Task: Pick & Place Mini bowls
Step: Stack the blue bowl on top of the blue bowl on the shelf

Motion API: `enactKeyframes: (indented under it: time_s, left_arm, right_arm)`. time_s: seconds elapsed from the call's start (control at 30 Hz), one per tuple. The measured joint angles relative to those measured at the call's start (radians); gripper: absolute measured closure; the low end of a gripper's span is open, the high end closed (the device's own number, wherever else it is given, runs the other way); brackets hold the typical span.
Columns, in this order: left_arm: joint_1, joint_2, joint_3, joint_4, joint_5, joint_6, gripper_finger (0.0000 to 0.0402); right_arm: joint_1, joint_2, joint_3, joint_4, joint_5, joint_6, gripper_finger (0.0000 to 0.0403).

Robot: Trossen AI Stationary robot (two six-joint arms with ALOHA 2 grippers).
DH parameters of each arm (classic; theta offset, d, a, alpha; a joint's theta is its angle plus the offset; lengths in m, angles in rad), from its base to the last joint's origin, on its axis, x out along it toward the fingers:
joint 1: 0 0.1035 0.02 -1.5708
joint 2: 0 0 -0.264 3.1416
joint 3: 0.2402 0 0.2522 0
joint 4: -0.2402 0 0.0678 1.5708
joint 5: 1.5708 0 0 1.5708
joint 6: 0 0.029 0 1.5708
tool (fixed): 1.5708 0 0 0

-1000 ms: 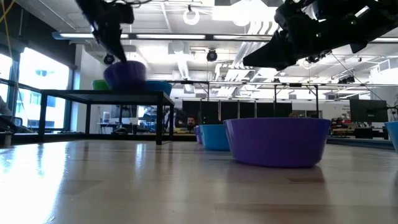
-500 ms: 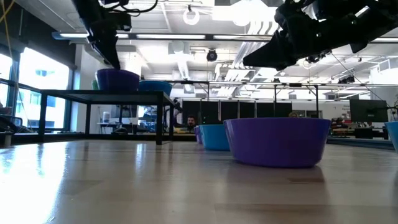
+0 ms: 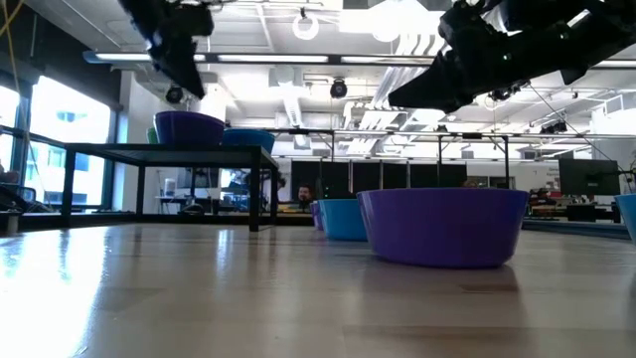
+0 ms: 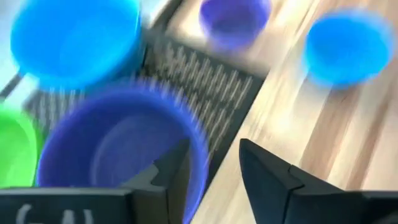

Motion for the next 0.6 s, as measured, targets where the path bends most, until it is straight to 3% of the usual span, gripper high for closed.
enactKeyframes:
  time_s: [0.27, 0.47, 0.6]
  left_arm:
    - [-0.088, -0.024, -0.074, 0.353, 0.006, 0.020, 0.0343]
    - [-0.123, -0.024, -0.235, 0.680, 0.064, 0.058, 0.0395]
    - [-0.153, -0.024, -0.371, 0.959, 0.127, 0.044, 0.0397]
  right_arm:
    - [-0.001, 0.000, 0.000, 0.112, 0.031, -0.009, 0.0289]
    - [-0.001, 0.000, 0.000, 0.160, 0.032, 0.001, 0.0289]
    - [-0.001, 0.000, 0.000, 0.192, 0.067, -0.017, 0.0289]
